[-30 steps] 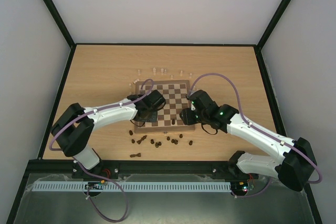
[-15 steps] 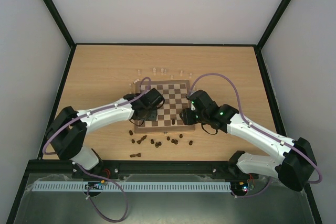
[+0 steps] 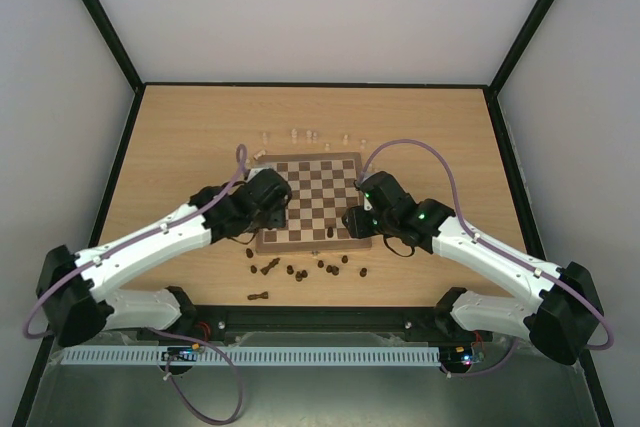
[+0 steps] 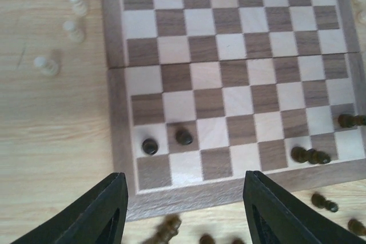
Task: Set up the chess pieces on the board
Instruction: Place the chess piece on the chessboard, then pick up the chess piece at the center of the board.
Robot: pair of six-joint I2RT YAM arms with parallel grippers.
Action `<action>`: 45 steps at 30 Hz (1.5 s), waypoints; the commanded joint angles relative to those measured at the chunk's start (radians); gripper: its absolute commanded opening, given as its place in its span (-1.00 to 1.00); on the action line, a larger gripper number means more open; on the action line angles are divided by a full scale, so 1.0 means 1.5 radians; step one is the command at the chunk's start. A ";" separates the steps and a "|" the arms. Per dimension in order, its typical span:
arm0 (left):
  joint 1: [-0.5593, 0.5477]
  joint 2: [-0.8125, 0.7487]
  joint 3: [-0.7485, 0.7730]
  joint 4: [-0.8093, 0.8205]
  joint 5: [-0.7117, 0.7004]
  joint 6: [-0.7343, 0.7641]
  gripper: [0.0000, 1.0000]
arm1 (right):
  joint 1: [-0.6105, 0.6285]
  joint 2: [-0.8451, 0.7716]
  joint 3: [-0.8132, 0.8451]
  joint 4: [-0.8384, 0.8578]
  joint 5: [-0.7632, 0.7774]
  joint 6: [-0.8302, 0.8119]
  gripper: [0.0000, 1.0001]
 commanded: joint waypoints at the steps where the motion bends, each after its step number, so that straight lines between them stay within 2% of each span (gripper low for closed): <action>1: -0.009 -0.054 -0.056 -0.070 -0.012 -0.040 0.19 | 0.004 0.002 -0.008 -0.016 0.002 -0.001 0.04; 9: -0.078 -0.127 -0.135 -0.135 -0.001 -0.141 0.19 | 0.005 0.007 -0.007 -0.015 0.002 -0.001 0.04; 16: -0.145 -0.120 -0.196 -0.102 0.017 -0.218 0.19 | 0.005 0.008 -0.007 -0.015 -0.001 -0.002 0.04; 25: -0.148 -0.066 -0.243 -0.021 0.034 -0.214 0.12 | 0.005 0.007 -0.009 -0.014 -0.005 -0.002 0.03; 35: -0.124 -0.038 -0.272 0.025 0.041 -0.198 -0.19 | 0.005 0.004 -0.010 -0.013 -0.007 -0.002 0.03; 45: -0.095 -0.045 -0.289 0.038 0.042 -0.180 -0.21 | 0.005 0.002 -0.013 -0.010 -0.007 -0.003 0.04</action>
